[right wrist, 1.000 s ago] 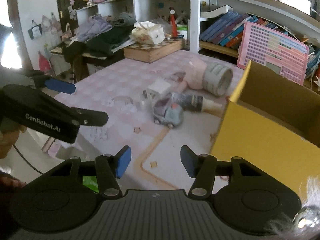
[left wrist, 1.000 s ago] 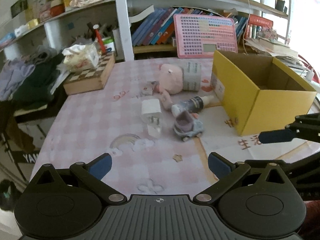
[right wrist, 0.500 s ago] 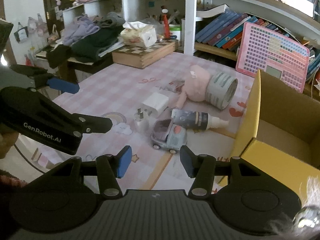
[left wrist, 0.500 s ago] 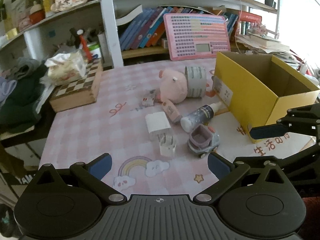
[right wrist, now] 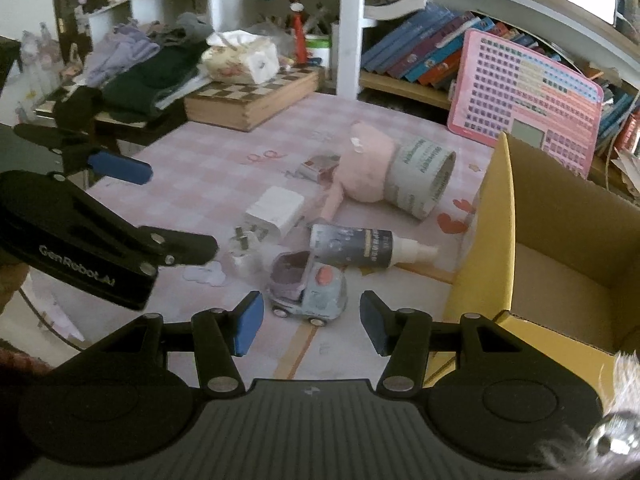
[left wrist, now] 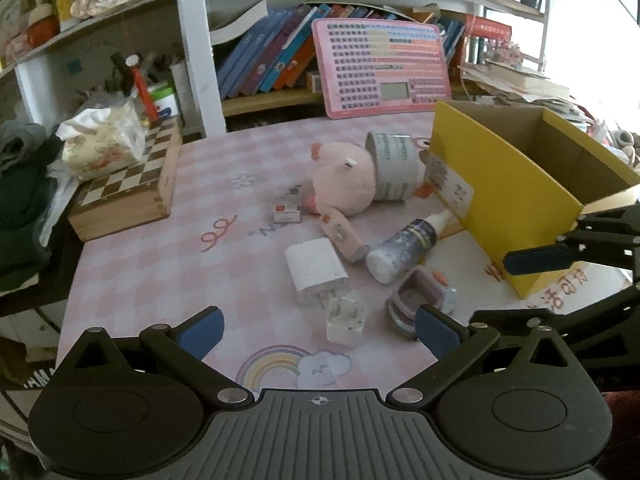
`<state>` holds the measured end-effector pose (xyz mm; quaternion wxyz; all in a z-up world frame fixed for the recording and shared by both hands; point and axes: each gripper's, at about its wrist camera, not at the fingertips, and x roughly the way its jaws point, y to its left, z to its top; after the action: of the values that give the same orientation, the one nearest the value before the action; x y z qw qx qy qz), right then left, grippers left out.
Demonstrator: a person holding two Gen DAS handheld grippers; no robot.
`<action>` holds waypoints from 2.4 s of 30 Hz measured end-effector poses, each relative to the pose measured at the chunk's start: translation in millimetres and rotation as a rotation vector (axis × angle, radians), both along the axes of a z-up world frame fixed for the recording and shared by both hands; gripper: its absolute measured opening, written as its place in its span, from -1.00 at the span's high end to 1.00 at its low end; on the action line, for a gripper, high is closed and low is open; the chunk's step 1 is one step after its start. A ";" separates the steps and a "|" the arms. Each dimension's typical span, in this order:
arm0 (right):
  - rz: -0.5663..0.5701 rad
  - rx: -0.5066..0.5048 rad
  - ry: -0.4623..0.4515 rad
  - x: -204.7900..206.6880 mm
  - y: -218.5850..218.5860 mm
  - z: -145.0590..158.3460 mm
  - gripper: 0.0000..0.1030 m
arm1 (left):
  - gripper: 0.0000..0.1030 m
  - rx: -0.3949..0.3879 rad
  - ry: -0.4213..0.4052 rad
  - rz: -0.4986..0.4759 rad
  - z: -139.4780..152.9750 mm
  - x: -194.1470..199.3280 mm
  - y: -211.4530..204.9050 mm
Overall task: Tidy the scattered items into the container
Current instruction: 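Move the right tool to the toy truck while the left tool approaches the white plug, then close the right tool on the toy truck while the left tool grasps the white plug, then lift the toy truck and white plug and carry both over the yellow box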
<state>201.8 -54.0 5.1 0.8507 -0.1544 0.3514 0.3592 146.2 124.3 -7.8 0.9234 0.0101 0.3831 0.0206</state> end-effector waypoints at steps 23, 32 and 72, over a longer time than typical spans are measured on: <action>0.040 -0.130 0.074 36.6 43.9 -28.8 -0.21 | -0.56 -0.067 0.132 -0.122 -40.3 48.4 16.6; 0.083 -0.189 0.085 44.2 57.1 -42.5 -0.21 | -0.15 -0.016 0.175 -0.178 -57.7 56.8 7.6; 0.053 -0.015 -0.018 1.8 29.8 28.9 -0.18 | 0.52 -0.091 -0.080 -0.132 27.1 -2.3 26.6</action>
<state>203.6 -24.3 34.0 0.8428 -0.1732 0.3424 0.3774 143.9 150.9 19.3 0.9369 -0.0075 0.3448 -0.0571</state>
